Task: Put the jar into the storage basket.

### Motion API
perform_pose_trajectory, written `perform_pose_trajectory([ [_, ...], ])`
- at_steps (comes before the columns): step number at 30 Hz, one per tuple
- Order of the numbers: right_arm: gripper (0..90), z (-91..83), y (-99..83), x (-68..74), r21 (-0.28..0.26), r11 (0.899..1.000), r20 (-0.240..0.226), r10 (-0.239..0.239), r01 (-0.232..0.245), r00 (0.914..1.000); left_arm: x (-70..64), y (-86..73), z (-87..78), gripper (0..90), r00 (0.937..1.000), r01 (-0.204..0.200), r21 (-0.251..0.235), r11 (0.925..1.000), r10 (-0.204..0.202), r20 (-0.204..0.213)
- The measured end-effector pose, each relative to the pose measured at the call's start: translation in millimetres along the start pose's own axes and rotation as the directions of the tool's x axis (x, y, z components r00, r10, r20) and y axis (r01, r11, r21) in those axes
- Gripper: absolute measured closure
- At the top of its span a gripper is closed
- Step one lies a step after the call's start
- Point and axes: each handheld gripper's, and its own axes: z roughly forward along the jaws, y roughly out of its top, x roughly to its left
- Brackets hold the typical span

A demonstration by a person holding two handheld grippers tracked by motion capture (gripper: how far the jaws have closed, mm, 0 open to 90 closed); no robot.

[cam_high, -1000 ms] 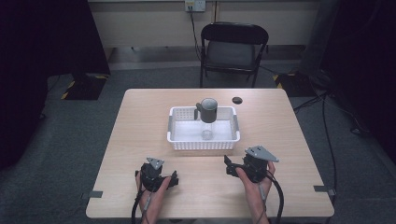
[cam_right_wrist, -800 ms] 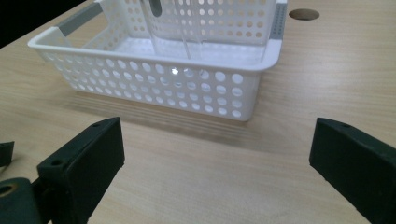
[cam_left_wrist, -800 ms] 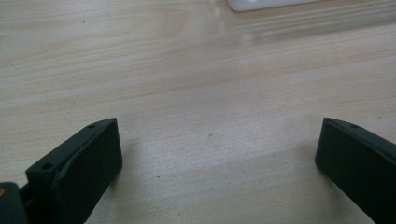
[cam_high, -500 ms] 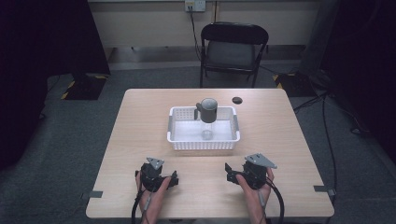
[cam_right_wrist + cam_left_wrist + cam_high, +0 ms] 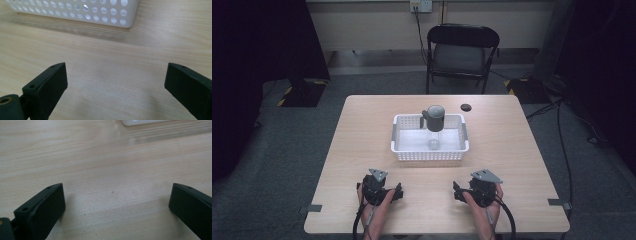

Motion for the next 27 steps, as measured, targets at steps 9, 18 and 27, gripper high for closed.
perform_pose_trajectory([
  [9, 4.2, 8.1, -4.9, -1.6, 0.058, 0.998, 0.03, -0.006, 0.005, 0.9995, 0.0, 0.0, 0.0, 0.0, 1.0, 0.0, 0.0, 1.0, 0.0, 0.0],
  [18, 3.8, 11.8, -3.8, -2.6, 0.098, 0.995, 0.033, 0.001, -0.004, 0.9994, 0.0, 0.0, 0.0, 0.0, 1.0, 0.0, 0.0, 1.0, 0.0, 0.0],
  [27, 2.8, 14.0, -3.2, 0.8, 0.115, 0.993, 0.058, -0.025, 0.018, 0.998, 0.0, -0.1, 0.0, 0.0, 1.0, 0.0, 0.0, 1.0, 0.0, 0.0],
])
